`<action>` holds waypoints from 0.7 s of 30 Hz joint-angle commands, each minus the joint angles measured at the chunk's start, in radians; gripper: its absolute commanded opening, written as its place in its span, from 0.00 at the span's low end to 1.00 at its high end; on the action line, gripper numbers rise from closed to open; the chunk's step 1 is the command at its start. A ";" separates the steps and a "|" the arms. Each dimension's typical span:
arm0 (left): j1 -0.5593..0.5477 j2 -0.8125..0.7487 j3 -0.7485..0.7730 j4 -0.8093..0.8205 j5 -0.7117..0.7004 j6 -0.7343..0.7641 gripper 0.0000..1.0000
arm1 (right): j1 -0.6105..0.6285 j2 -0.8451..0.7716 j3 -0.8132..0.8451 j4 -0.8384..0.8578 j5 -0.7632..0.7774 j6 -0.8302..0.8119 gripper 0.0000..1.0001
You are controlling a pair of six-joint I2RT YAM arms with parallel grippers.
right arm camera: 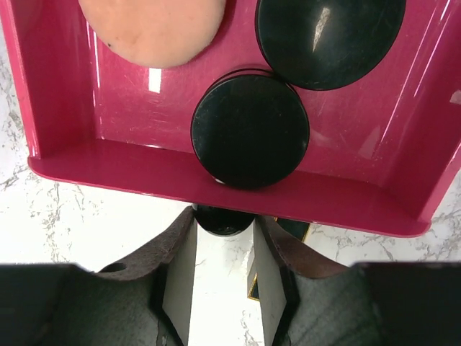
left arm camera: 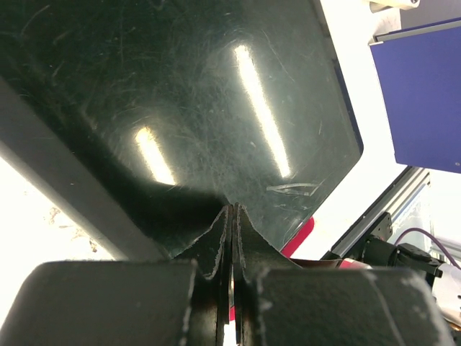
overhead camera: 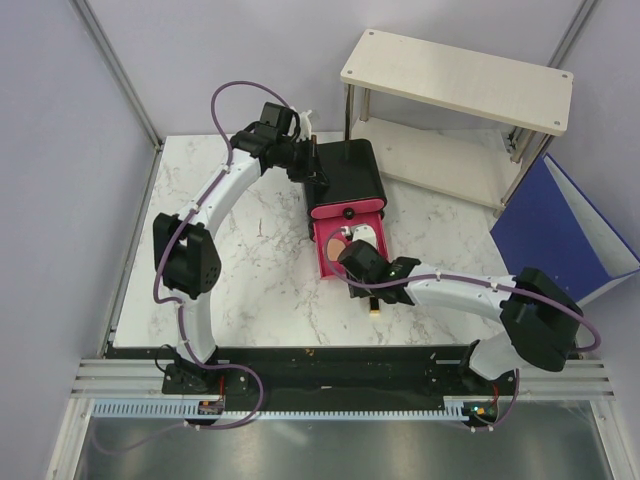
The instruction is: Organize the makeup
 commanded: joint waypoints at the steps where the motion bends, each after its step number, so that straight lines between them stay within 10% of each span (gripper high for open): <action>1: 0.011 0.102 -0.064 -0.238 -0.146 0.100 0.02 | -0.004 0.036 0.075 0.062 0.097 0.000 0.37; 8: 0.011 0.103 -0.052 -0.244 -0.151 0.103 0.02 | -0.002 0.020 0.092 0.062 0.096 -0.008 0.13; 21: 0.010 0.062 -0.040 -0.250 -0.273 0.103 0.02 | -0.002 -0.059 0.179 0.016 0.160 -0.071 0.09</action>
